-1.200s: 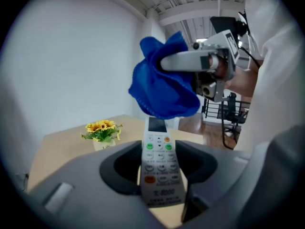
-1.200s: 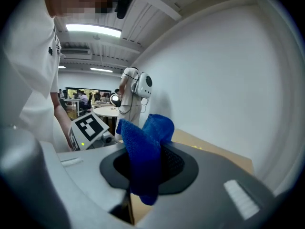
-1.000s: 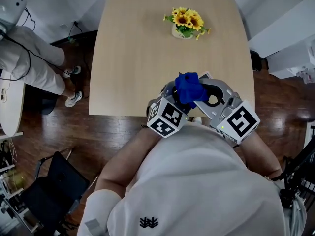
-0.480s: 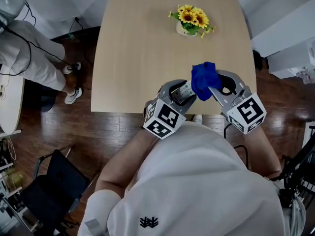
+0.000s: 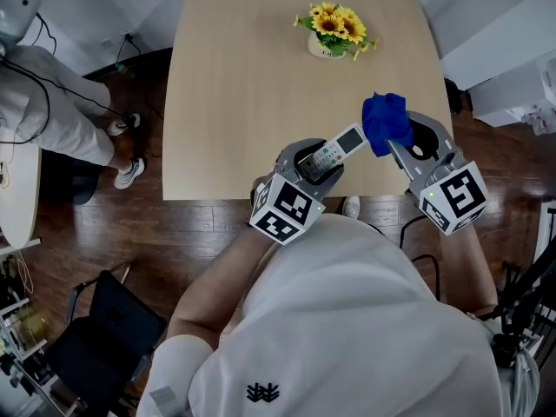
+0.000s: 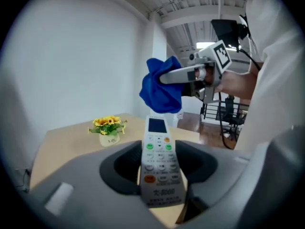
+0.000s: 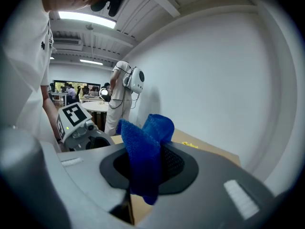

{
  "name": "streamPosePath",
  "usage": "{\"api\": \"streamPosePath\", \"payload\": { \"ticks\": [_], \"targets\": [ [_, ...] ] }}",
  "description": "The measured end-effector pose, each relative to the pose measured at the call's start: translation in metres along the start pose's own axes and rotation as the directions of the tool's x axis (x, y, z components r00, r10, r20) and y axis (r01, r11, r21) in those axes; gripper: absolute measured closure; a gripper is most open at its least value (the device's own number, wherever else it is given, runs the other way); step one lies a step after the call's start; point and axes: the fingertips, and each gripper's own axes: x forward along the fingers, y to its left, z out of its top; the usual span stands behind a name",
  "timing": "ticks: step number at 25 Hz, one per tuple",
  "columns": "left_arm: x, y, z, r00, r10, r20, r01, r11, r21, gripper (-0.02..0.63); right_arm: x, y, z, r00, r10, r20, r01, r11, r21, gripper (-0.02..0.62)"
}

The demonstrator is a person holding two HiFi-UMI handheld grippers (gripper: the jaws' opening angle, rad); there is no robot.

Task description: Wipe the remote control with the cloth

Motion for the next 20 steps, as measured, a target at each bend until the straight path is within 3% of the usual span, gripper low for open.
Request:
{"api": "streamPosePath", "payload": {
  "ticks": [4,9,14,20],
  "targets": [
    [0.004,-0.001,0.001,1.000,-0.014,0.001,0.014,1.000,0.000,0.370,0.012,0.052,0.020,0.991,0.128,0.031,-0.129,0.992,0.014,0.517],
    [0.005,-0.006,0.006,0.999,-0.035,0.004,0.035,0.999,0.014,0.370,0.029,0.115,0.015,0.961,0.275,0.013,-0.275,0.961,0.013,0.517],
    [-0.001,-0.004,0.006,0.999,-0.033,0.003,0.033,0.999,0.013,0.370,0.033,0.095,0.003,0.976,0.216,-0.003,-0.215,0.975,0.054,0.517],
    [-0.002,-0.001,0.001,1.000,-0.024,-0.003,0.024,1.000,0.009,0.370,0.024,0.043,-0.019,0.995,0.099,-0.021,-0.099,0.995,0.010,0.517]
  ]
}}
